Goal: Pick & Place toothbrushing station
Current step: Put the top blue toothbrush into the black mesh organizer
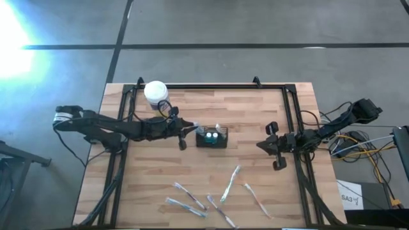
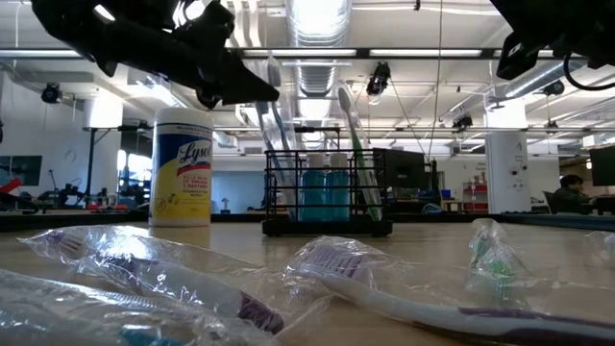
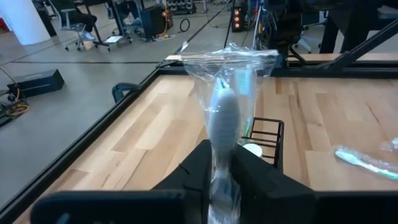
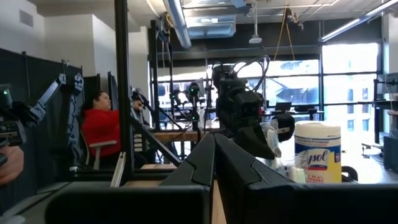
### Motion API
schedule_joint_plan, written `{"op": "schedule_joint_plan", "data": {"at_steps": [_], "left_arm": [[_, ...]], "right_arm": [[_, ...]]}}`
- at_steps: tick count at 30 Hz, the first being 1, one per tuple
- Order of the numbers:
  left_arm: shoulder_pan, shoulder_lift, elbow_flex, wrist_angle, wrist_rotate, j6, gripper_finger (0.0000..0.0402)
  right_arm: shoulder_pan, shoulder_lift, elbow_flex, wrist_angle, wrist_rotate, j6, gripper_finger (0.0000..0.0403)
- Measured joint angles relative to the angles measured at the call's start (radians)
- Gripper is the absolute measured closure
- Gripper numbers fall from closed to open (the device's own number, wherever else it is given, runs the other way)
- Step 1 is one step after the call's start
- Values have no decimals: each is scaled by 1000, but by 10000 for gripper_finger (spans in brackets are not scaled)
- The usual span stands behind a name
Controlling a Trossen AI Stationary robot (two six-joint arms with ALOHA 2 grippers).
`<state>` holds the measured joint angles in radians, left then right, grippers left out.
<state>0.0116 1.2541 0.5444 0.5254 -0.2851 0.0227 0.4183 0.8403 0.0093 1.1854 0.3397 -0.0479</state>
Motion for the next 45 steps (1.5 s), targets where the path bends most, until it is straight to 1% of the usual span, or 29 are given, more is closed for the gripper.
{"op": "schedule_joint_plan", "data": {"at_steps": [4,6,10,15,20,24,33,37,45], "left_arm": [[0,-7,13,-3,6,-3,340],[0,-17,22,-30,32,-7,329],[0,-27,47,-110,46,-19,285],[0,-29,69,-125,47,-26,221],[0,-45,84,-148,33,-26,183],[0,-73,98,-198,31,-27,175],[0,-162,110,-221,34,-15,177],[0,-155,108,-265,54,-40,179],[-1,-88,110,-259,60,-49,179]], "right_arm": [[0,0,0,0,0,-3,394],[0,0,0,1,0,-3,394],[0,0,0,1,0,-3,394],[0,0,0,1,0,-3,394],[0,0,0,1,0,-4,394],[0,0,0,1,0,-4,394],[0,0,0,2,0,-4,394],[0,0,0,3,0,-4,394],[0,0,0,7,0,-4,394]]}}
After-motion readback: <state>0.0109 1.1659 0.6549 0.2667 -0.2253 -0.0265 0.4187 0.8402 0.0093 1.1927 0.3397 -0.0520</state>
